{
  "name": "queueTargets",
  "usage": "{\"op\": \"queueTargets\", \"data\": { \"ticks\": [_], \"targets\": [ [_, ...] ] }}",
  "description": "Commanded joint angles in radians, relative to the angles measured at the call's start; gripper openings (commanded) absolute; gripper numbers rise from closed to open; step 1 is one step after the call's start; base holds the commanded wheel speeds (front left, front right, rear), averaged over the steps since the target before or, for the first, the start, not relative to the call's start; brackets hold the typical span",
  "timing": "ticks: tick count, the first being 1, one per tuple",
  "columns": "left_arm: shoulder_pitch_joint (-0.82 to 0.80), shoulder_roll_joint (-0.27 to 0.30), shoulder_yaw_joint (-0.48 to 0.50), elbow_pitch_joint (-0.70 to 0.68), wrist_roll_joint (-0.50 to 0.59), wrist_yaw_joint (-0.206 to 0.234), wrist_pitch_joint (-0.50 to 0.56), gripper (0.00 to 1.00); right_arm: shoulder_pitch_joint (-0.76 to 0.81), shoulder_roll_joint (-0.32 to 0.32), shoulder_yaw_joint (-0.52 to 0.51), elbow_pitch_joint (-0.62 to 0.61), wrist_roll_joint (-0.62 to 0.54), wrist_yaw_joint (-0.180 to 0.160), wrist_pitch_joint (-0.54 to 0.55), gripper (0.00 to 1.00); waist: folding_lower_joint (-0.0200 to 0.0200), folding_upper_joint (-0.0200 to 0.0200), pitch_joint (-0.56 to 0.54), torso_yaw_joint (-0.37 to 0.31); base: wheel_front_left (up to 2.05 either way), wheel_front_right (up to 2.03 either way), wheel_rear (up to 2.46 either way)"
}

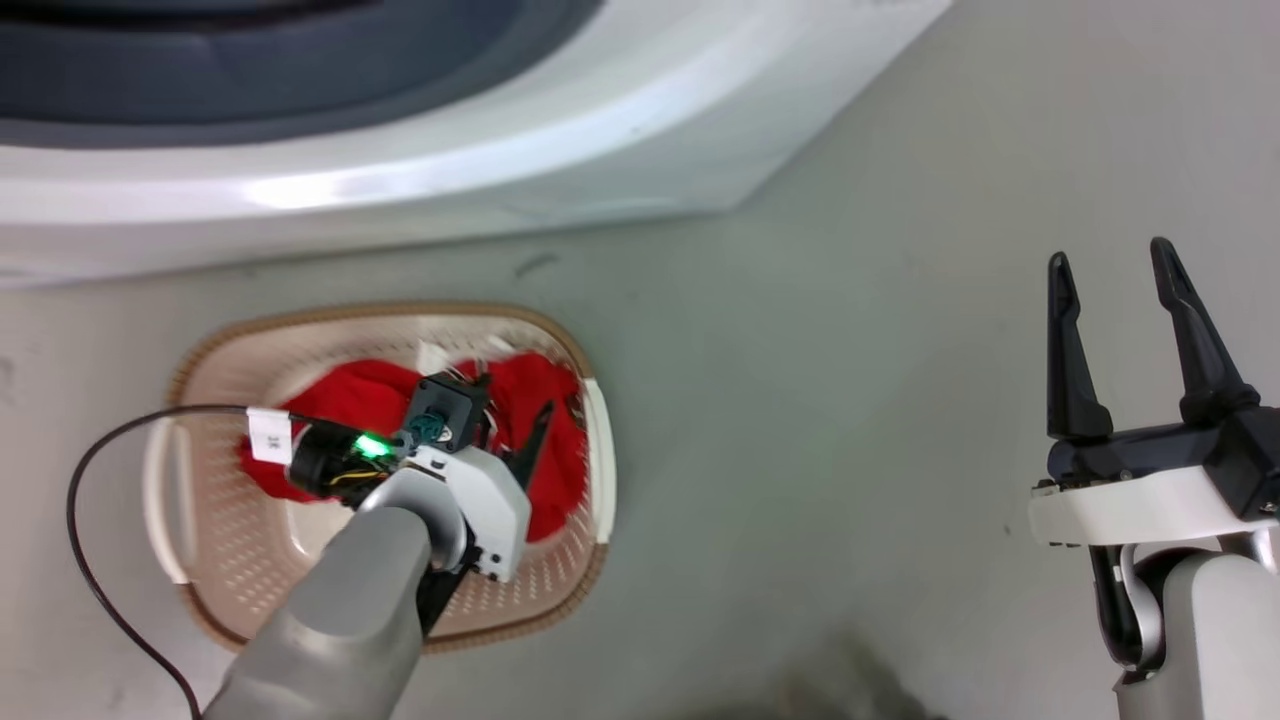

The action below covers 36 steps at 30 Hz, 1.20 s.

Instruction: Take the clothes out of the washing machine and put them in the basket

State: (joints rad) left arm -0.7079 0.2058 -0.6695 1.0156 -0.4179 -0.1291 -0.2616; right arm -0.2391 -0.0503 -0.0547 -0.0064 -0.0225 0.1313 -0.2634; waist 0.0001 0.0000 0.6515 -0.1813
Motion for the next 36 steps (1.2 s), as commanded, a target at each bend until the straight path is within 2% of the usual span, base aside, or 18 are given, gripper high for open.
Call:
{"op": "queueTargets", "data": {
  "ticks": [1,5,9,13,16,20,26,31,36],
  "targets": [
    [0.032,-0.001,0.011,-0.047,-0.01,0.0,-0.004,1.0,0.012,0.0,-0.008,0.007,-0.004,-0.001,-0.002,1.0,-0.0001,0.0,-0.092,0.052,0.0,0.0,0.0],
    [0.075,0.03,0.053,-0.174,-0.018,-0.001,-0.004,1.0,0.025,0.0,-0.017,0.021,-0.025,-0.001,-0.002,1.0,-0.0001,0.0,-0.189,0.096,0.0,0.0,0.0],
    [0.138,0.048,0.139,-0.323,0.002,-0.001,-0.004,1.0,0.047,0.0,-0.034,0.039,-0.05,-0.001,-0.002,1.0,-0.0001,0.0,-0.274,0.129,0.0,0.0,0.0],
    [0.219,0.065,0.29,-0.511,0.028,-0.001,-0.004,1.0,0.068,0.0,-0.056,0.047,-0.061,-0.001,-0.002,1.0,-0.0001,0.0,-0.35,0.157,0.0,0.0,0.0],
    [0.286,0.058,0.384,-0.622,0.06,0.002,-0.004,1.0,0.095,0.0,-0.069,0.046,-0.071,-0.001,-0.002,1.0,-0.0001,0.0,-0.404,0.174,0.0,0.0,0.0],
    [0.385,0.041,0.493,-0.716,0.097,0.007,-0.004,1.0,0.135,0.0,-0.061,0.04,-0.092,-0.001,-0.002,1.0,-0.0001,0.0,-0.468,0.187,0.0,0.0,0.0],
    [0.538,-0.02,0.624,-0.812,0.158,0.022,-0.004,1.0,0.203,0.0,-0.038,0.028,-0.085,-0.001,-0.002,1.0,-0.0001,0.0,-0.553,0.2,0.0,0.0,0.0],
    [0.656,-0.081,0.688,-0.868,0.206,0.029,-0.004,1.0,0.258,0.0,-0.024,0.025,-0.065,-0.001,-0.002,1.0,-0.0001,0.0,-0.606,0.2,0.0,0.0,0.0],
    [0.741,-0.107,0.718,-0.89,0.257,0.024,-0.004,1.0,0.302,0.0,-0.012,0.022,-0.051,-0.001,-0.002,1.0,-0.0001,0.0,-0.644,0.193,0.0,0.0,0.0]
  ]
}}
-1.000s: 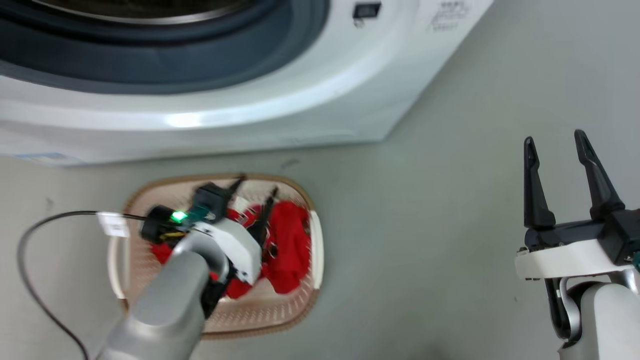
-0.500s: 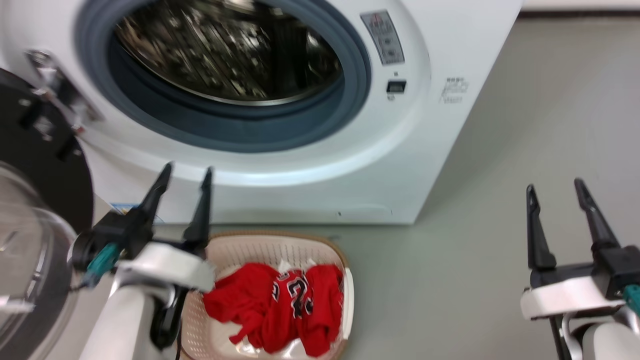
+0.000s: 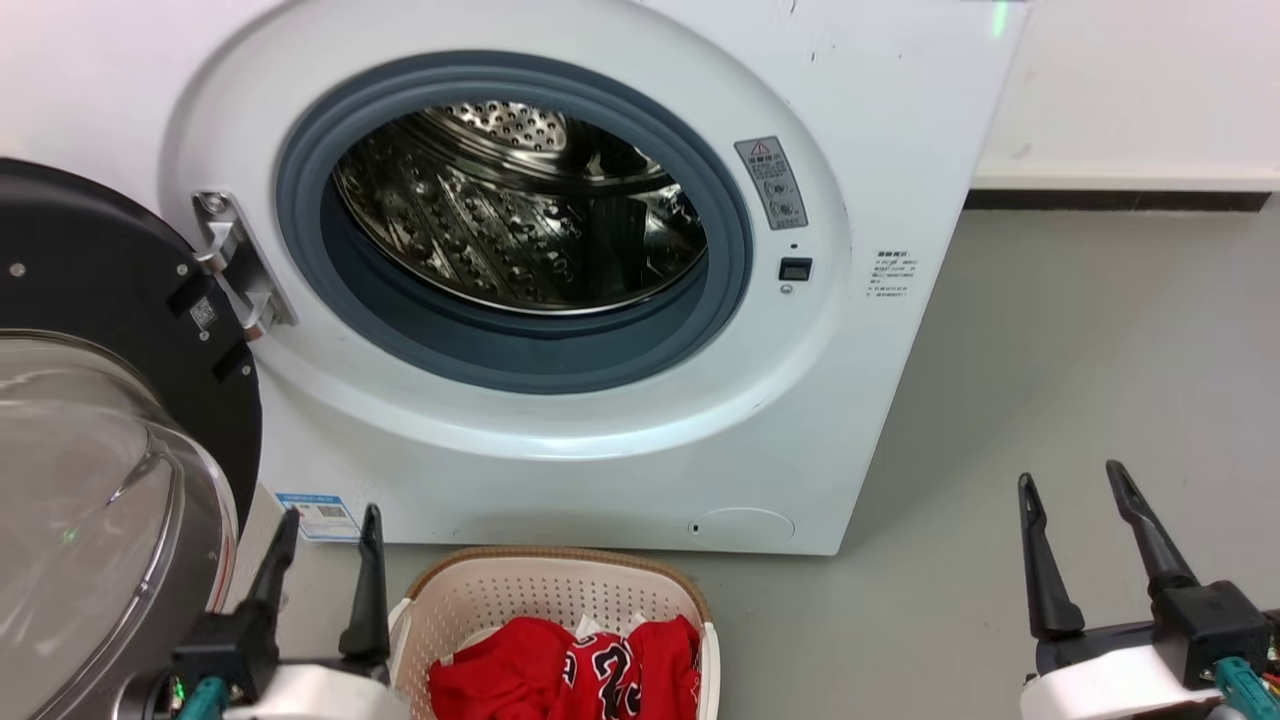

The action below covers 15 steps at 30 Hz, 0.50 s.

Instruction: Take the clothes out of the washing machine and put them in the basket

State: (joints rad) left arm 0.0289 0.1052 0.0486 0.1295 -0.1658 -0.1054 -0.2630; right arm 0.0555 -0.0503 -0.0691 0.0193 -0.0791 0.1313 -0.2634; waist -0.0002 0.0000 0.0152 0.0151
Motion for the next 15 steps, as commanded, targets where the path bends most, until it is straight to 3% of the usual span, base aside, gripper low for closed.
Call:
{"op": "queueTargets", "data": {
  "ticks": [1,15],
  "targets": [
    [0.016,-0.008,0.002,-0.006,0.019,-0.001,-0.003,1.0,0.013,0.0,0.003,-0.006,0.007,-0.001,-0.002,1.0,0.0002,0.0,-0.012,-0.006,0.0,0.0,0.0],
    [0.076,-0.032,0.012,-0.03,0.12,0.008,-0.003,1.0,0.036,0.0,-0.013,-0.028,0.062,-0.001,-0.002,1.0,0.0002,0.0,-0.043,-0.043,0.0,0.0,0.0]
  ]
}}
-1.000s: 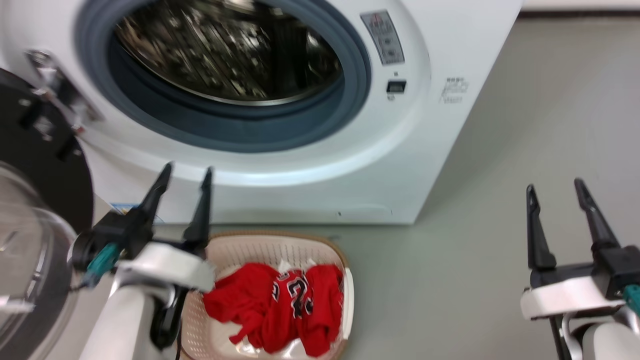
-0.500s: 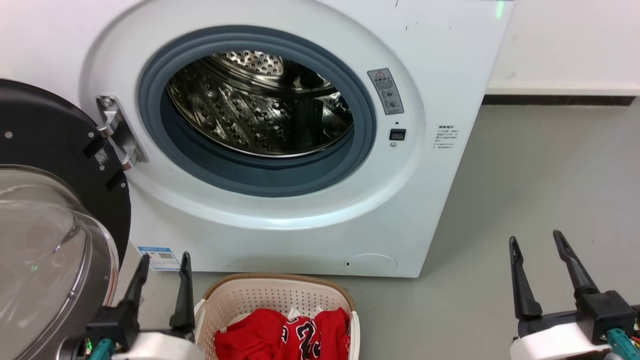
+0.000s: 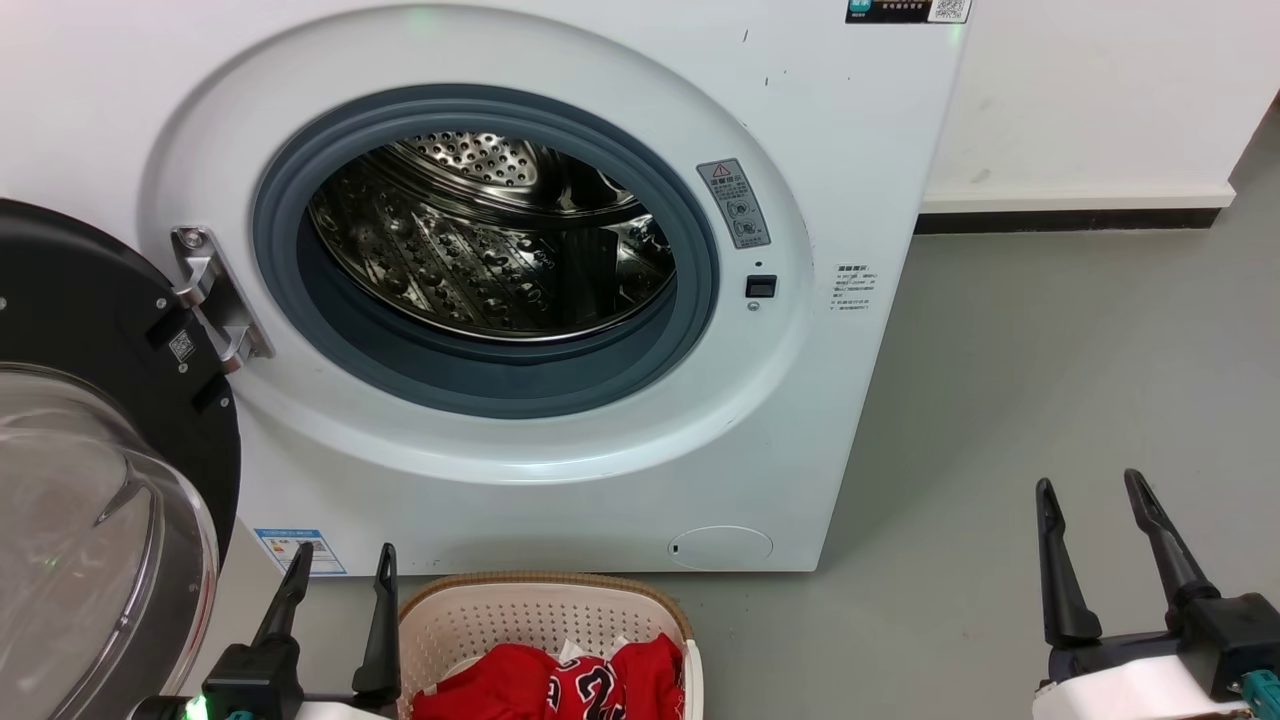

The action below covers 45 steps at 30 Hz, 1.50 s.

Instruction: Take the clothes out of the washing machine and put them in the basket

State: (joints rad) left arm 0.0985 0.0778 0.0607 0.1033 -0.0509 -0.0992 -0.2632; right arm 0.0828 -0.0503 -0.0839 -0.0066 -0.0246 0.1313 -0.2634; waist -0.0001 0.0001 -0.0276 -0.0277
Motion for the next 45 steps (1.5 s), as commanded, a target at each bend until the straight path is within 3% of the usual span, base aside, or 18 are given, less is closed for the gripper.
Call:
{"op": "queueTargets", "data": {
  "ticks": [1,20,21,25,45],
  "targets": [
    [0.004,-0.005,-0.001,-0.004,0.007,0.002,-0.002,1.0,0.009,0.0,0.004,-0.001,0.007,-0.001,-0.002,1.0,0.0001,-0.0001,0.0,-0.001,0.0,0.0,0.0],
    [-0.023,-0.015,0.029,-0.004,0.006,0.021,-0.002,1.0,-0.002,0.0,0.015,0.012,-0.001,-0.001,-0.002,1.0,0.0001,-0.0001,0.002,0.001,0.0,0.0,0.0],
    [-0.009,-0.016,0.027,0.001,0.01,0.019,0.0,0.0,0.0,0.0,0.014,0.014,-0.001,0.0,0.0,0.0,0.0001,-0.0001,0.002,0.001,0.0,0.0,0.0],
    [0.006,-0.024,0.027,0.04,0.004,0.019,0.009,0.0,0.008,0.002,0.014,0.051,0.004,0.0,0.005,0.0,0.0002,-0.0001,0.002,0.001,0.0,0.0,0.0],
    [-0.054,-0.025,0.035,0.067,-0.416,0.005,0.109,0.0,-0.048,-0.009,0.016,0.102,0.455,0.0,0.094,0.0,0.0002,-0.0001,0.007,0.006,0.0,0.0,0.0]
  ]
}}
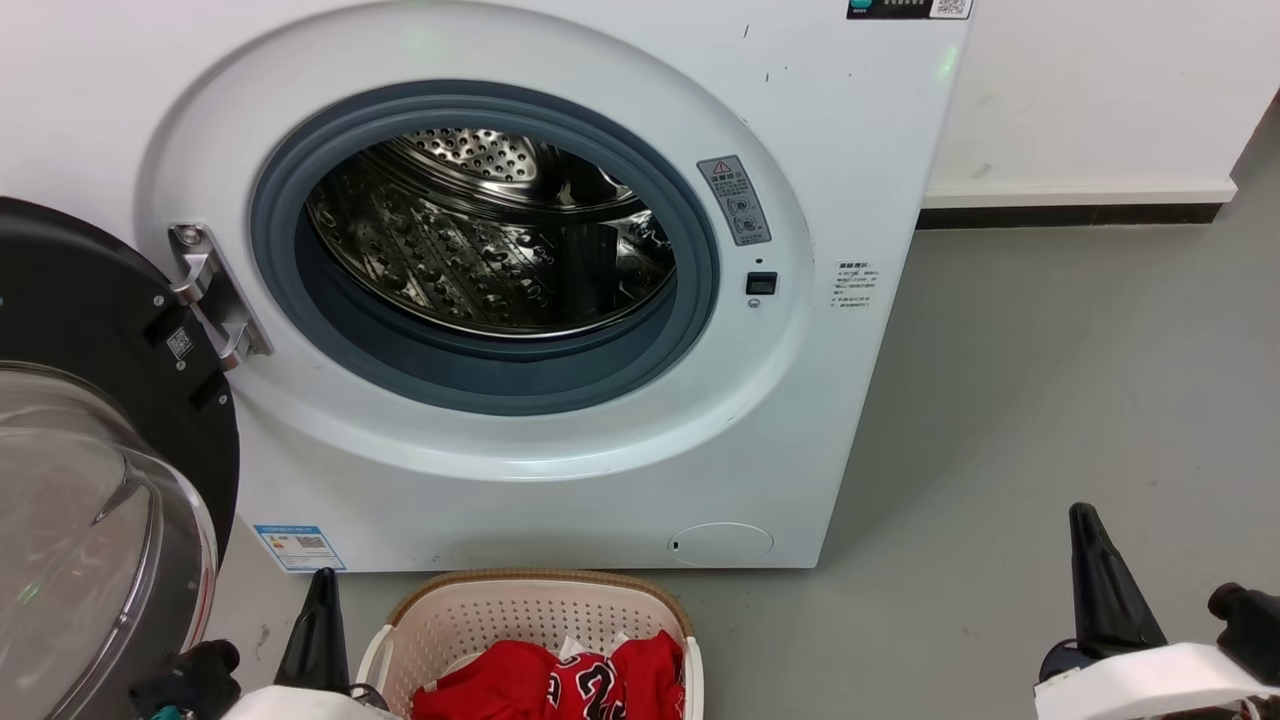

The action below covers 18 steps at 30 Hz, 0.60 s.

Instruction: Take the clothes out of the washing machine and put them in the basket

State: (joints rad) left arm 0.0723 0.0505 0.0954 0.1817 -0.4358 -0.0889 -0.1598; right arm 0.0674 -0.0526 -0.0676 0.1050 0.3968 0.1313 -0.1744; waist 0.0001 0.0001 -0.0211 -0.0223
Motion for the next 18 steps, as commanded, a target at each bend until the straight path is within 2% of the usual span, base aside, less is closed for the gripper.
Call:
{"op": "queueTargets", "data": {
  "ticks": [1,18],
  "targets": [
    [-0.03,0.002,0.0,-0.01,-0.048,-0.006,0.009,0.0,-0.035,-0.007,0.0,-0.007,0.052,0.0,0.009,0.0,-0.0001,-0.0001,0.0,0.0,0.0,0.0,0.0],
    [-0.069,0.002,0.004,0.006,-0.319,-0.015,0.072,0.0,-0.07,-0.012,-0.003,0.027,0.338,0.0,0.07,0.0,-0.0001,-0.0001,0.004,0.004,0.0,0.0,0.0]
  ]
}}
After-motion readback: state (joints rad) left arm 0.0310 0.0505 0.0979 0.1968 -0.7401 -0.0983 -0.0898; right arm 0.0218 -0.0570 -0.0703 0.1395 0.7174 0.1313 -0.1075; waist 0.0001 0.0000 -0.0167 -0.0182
